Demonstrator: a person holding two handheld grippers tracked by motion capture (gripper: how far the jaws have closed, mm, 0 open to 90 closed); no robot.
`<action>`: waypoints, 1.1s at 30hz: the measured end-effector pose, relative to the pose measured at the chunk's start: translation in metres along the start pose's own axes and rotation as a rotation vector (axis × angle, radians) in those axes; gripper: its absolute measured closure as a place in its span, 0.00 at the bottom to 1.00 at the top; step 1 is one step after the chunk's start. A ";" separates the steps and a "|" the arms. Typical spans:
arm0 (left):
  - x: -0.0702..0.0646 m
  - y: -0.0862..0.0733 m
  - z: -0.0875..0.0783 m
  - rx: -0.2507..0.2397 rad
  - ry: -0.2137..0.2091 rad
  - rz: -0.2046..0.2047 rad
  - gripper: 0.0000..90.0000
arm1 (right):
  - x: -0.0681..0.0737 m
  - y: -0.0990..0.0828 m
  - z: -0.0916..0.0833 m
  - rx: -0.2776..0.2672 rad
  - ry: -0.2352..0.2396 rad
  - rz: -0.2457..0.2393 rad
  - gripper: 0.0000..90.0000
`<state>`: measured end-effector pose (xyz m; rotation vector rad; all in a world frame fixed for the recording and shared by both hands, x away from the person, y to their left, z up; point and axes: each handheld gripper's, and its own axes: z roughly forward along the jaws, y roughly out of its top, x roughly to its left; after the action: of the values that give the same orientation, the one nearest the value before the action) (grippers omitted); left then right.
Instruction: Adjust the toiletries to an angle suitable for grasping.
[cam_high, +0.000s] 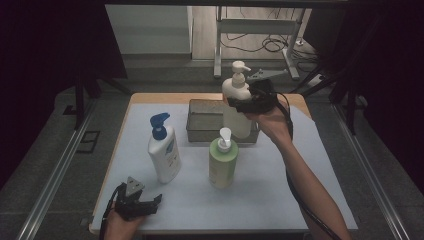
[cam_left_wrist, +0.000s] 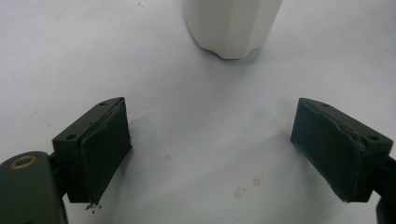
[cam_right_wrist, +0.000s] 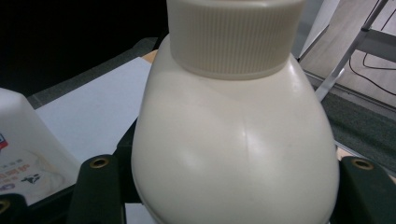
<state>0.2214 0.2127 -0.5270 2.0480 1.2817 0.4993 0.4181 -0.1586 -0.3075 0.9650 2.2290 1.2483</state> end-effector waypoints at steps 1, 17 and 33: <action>0.000 0.000 0.000 0.000 0.001 0.000 0.13 | 0.000 0.001 0.002 -0.003 0.000 0.000 0.40; 0.000 0.000 0.000 0.000 0.000 0.001 0.13 | 0.006 0.010 0.034 -0.032 -0.002 0.001 0.40; 0.000 0.000 0.000 0.001 -0.002 -0.001 0.13 | 0.014 0.023 0.061 -0.050 0.004 -0.015 0.40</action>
<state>0.2214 0.2127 -0.5270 2.0480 1.2817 0.4970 0.4560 -0.1055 -0.3194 0.9264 2.1940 1.2942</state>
